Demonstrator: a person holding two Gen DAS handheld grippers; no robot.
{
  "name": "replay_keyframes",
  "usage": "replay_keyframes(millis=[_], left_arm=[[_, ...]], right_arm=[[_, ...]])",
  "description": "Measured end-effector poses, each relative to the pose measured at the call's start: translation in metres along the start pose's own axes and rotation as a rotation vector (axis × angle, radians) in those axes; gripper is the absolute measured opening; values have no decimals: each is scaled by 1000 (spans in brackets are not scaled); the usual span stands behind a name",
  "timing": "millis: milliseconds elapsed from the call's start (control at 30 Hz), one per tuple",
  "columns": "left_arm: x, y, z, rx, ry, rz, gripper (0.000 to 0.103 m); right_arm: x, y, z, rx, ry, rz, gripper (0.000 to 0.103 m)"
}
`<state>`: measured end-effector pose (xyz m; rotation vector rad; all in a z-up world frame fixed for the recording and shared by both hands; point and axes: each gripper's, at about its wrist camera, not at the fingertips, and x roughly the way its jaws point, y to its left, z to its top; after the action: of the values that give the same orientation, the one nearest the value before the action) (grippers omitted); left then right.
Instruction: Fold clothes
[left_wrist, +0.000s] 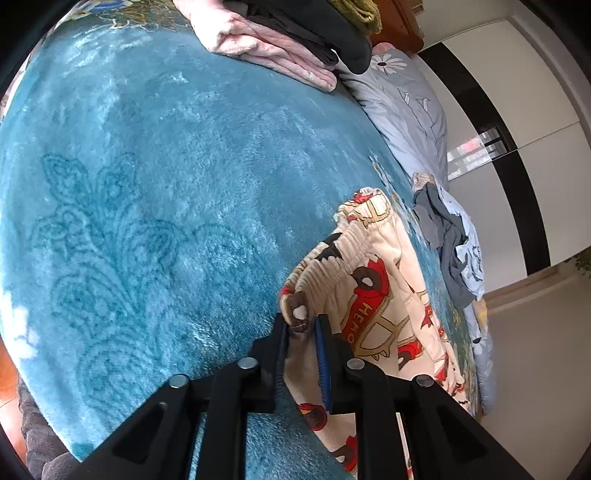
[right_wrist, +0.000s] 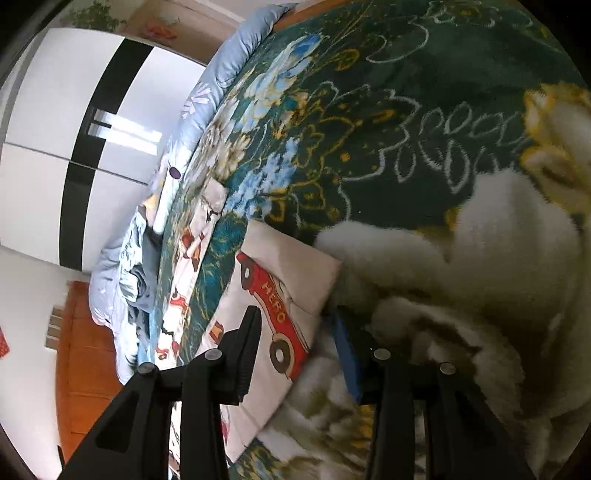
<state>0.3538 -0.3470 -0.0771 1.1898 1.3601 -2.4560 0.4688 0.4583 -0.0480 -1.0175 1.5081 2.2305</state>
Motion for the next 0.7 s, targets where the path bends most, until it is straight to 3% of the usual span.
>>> replay_keyframes(millis=[33,100,267,467,533,700], left_arm=[[-1,1,0,-4,-5,3,11],[-4,3,-1,-13,-15,8,9],[-32,-5,0,-37,-73,-27,8],[-88,-20,-2,-27,-153,-85,8],[-92,-19,-8,0,-170,-53,8],[-89,-4,-22,-68,-126,-28,8]], right_arm=[[1,0,0,4,-1,1,23],[7,1,0,14,10,-22,7],[5,12,4,37,30,25,6],[-38,38,24,9,-68,108,5],[-50,45,27,-28,-95,108,5],[-59,32,25,-10,-106,97,5]])
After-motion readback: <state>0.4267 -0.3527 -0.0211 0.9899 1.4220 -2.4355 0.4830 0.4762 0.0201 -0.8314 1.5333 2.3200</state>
